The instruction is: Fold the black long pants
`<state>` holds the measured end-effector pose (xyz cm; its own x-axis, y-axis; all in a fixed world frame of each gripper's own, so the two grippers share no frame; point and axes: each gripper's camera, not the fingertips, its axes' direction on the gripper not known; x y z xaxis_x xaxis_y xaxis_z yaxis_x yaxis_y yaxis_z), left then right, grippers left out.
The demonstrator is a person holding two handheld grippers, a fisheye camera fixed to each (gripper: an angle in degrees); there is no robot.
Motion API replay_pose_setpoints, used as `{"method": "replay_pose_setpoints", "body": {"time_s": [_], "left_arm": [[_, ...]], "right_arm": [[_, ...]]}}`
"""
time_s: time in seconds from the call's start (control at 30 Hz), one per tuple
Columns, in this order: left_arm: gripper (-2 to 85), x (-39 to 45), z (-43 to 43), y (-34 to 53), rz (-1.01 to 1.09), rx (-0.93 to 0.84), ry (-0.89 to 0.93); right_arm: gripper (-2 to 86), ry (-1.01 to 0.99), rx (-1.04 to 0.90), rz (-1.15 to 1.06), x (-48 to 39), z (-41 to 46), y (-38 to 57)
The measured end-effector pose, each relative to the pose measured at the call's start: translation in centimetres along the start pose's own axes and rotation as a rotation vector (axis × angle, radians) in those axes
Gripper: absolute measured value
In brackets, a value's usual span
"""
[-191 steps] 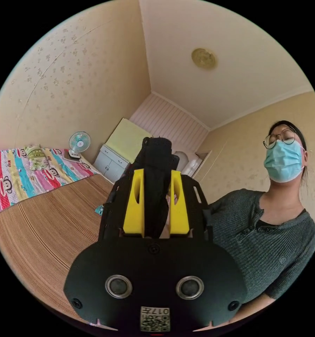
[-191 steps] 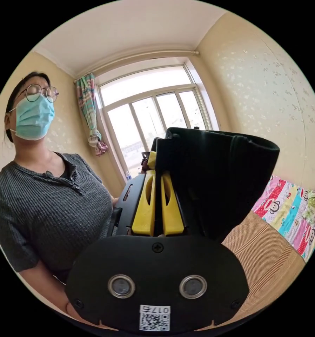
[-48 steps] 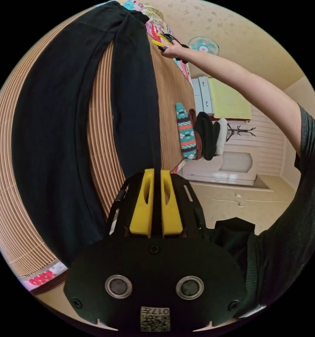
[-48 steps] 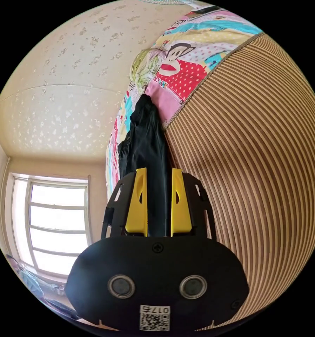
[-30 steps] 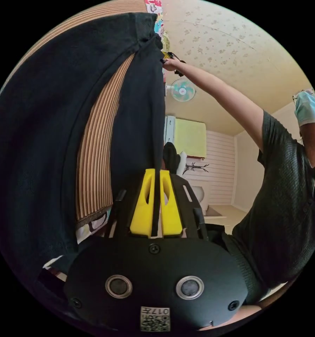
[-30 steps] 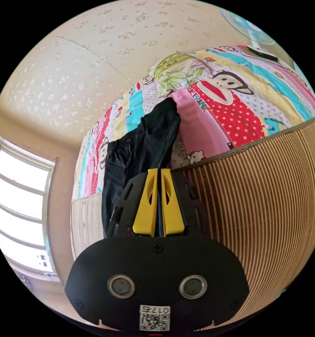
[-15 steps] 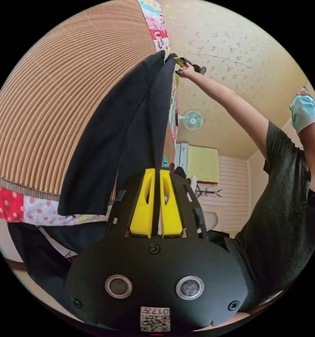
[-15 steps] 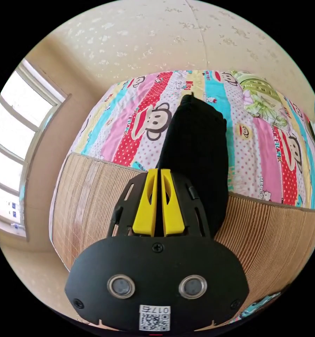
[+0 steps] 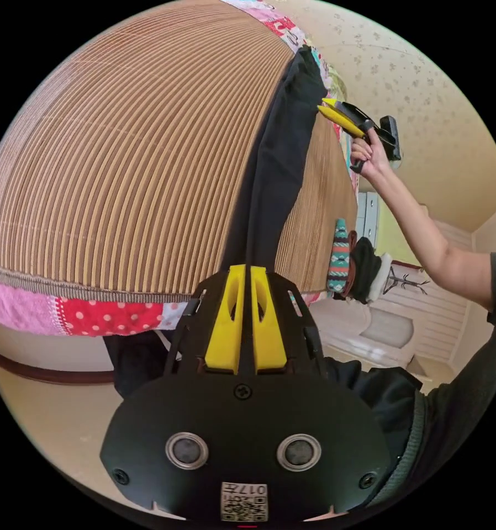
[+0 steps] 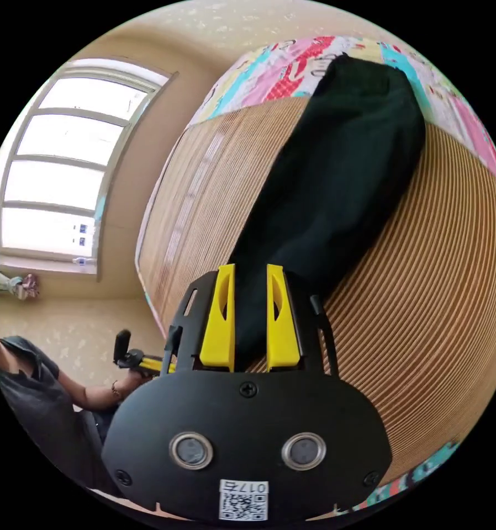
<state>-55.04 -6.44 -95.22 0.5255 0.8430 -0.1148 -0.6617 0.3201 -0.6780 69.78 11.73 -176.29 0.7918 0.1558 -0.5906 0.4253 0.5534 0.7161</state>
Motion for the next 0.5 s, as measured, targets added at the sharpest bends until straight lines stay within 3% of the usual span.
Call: {"method": "replay_pose_setpoints", "body": {"time_s": [0.1,0.2,0.23,0.3,0.33,0.5], "left_arm": [[-0.6,0.3,-0.1,-2.1,0.069,-0.112,0.134],[-0.7,-0.1,-1.0,-3.5,0.128,-0.139,0.56],[-0.7,-1.0,-0.8,-3.7,0.099,-0.132,0.751],[-0.8,-3.2,1.0,-3.7,-0.042,-0.199,0.923],[-0.8,-4.7,1.8,-3.5,-0.119,-0.226,0.883],[-0.8,-8.8,1.5,-3.9,-0.226,-0.164,0.7]], "right_arm": [[8.5,-0.175,-0.01,0.175,0.0,2.8,12.1],[9.2,-0.243,-0.034,0.327,-0.9,6.1,21.1],[10.2,-0.308,0.019,0.388,-1.2,6.7,23.7],[11.8,-0.493,0.134,0.479,-1.3,7.6,26.9],[12.7,-0.586,0.182,0.521,-1.6,8.6,28.4],[7.4,-0.572,0.226,0.565,-3.3,12.1,30.5]]}}
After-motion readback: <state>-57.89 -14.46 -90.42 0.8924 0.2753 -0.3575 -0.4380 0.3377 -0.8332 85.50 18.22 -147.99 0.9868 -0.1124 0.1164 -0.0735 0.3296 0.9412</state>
